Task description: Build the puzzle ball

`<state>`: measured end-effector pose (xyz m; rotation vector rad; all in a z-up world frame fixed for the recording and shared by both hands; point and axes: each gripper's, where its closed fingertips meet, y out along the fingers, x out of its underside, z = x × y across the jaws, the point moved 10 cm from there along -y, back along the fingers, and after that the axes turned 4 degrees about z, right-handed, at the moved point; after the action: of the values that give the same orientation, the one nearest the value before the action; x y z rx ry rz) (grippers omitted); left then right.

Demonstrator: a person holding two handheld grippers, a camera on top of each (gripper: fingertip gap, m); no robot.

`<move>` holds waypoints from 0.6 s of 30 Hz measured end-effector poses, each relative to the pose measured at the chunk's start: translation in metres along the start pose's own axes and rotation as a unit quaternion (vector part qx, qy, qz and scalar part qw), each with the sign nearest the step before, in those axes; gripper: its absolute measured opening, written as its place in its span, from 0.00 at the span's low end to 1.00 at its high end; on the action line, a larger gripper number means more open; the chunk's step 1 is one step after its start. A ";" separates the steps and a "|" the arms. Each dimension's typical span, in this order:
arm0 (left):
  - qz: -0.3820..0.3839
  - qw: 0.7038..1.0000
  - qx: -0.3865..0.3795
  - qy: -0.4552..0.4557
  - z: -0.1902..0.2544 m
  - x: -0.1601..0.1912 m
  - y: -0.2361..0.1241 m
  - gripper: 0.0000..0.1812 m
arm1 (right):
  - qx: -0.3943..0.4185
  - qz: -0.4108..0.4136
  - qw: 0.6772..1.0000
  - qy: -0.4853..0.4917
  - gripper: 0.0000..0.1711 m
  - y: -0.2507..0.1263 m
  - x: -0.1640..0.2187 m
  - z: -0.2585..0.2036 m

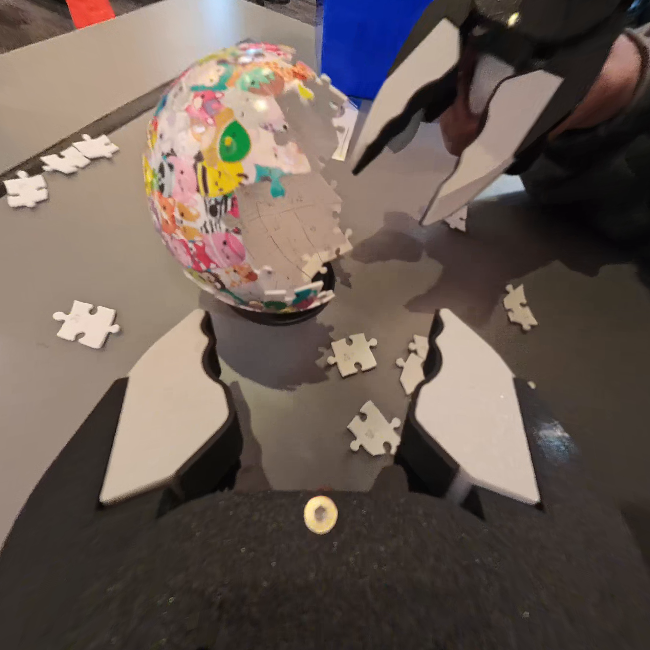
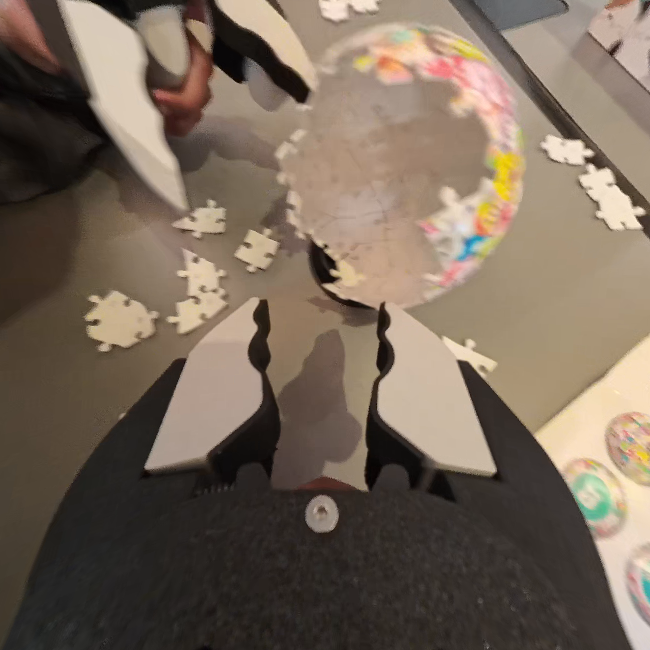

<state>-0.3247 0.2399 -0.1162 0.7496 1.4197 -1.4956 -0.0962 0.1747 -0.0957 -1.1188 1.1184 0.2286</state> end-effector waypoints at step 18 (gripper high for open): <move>0.062 0.998 -0.027 0.002 -0.015 0.029 -0.057 0.51 | -0.023 -0.168 0.975 -0.142 0.58 0.094 -0.021 -0.027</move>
<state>-0.3900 0.2443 -0.1205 0.7929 1.3844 -1.3568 -0.1828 0.2054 -0.1349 -1.2533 0.6607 0.1438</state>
